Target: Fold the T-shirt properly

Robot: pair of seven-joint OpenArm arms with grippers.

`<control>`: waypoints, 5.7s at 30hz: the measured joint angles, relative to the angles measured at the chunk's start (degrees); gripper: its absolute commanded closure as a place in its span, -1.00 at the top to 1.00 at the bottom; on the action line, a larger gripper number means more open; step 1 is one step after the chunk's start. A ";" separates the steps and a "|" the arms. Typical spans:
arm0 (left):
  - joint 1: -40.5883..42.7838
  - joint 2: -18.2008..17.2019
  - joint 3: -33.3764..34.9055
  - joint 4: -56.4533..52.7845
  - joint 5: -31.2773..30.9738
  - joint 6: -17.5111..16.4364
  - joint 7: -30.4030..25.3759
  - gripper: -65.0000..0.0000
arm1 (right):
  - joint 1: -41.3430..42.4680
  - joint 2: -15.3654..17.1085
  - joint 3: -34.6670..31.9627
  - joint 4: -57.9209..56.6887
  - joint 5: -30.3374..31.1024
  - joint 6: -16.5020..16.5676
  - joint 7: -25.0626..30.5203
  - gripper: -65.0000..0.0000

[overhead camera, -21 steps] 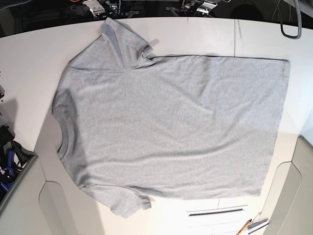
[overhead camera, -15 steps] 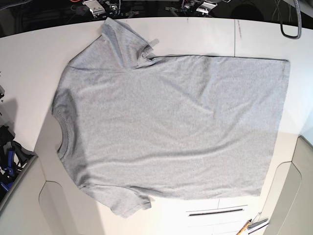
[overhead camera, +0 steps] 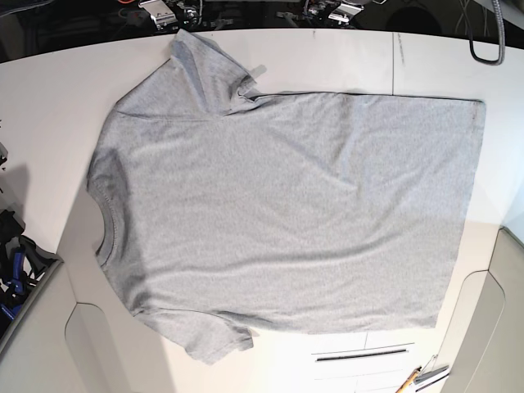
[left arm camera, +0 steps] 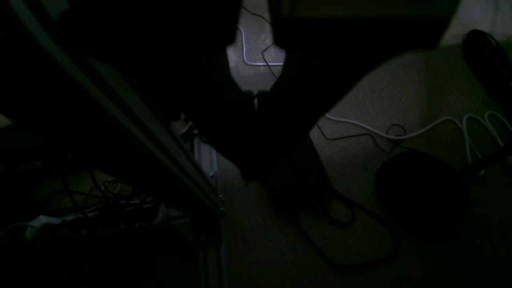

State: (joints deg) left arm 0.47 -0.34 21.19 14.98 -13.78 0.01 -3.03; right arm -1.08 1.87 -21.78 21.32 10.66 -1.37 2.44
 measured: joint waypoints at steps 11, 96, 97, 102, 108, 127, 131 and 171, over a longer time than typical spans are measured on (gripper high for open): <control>9.33 -8.24 0.02 4.94 -0.26 0.11 0.46 -1.00 | -4.87 8.37 -0.09 0.28 -0.02 -0.13 -0.63 -1.00; 56.76 -30.25 -50.40 101.74 -26.80 -39.56 32.96 -0.36 | -17.33 5.44 46.51 64.65 34.16 20.06 -41.64 -0.09; 56.00 -30.27 -50.40 101.74 -26.77 -39.10 34.60 -0.35 | -17.35 5.44 46.51 64.67 34.12 20.00 -41.94 -0.28; 49.96 -30.25 -50.42 101.74 -26.82 -31.71 45.62 -0.17 | -17.70 5.40 46.49 64.39 33.68 21.18 -42.97 -1.00; 42.16 -30.05 -52.96 96.85 -27.56 -29.73 47.87 -0.10 | -17.79 5.40 46.45 64.43 33.46 21.29 -43.63 -1.00; 24.11 -36.96 -61.92 42.49 -65.92 -36.35 60.04 -0.10 | -17.79 5.40 46.45 64.43 32.63 21.33 -43.60 -1.00; 23.04 -36.20 -57.53 42.71 -67.82 -37.59 59.98 -0.10 | -17.79 5.40 46.45 64.43 32.63 21.33 -43.60 -1.00; 36.70 -35.06 -70.62 54.49 -70.07 -39.76 69.72 -1.00 | -31.23 5.25 61.16 87.17 35.74 25.42 -60.11 -1.00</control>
State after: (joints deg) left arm 37.17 -35.40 -49.43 69.47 -83.85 -39.75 66.70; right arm -32.32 7.11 39.38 108.49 46.39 24.05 -57.67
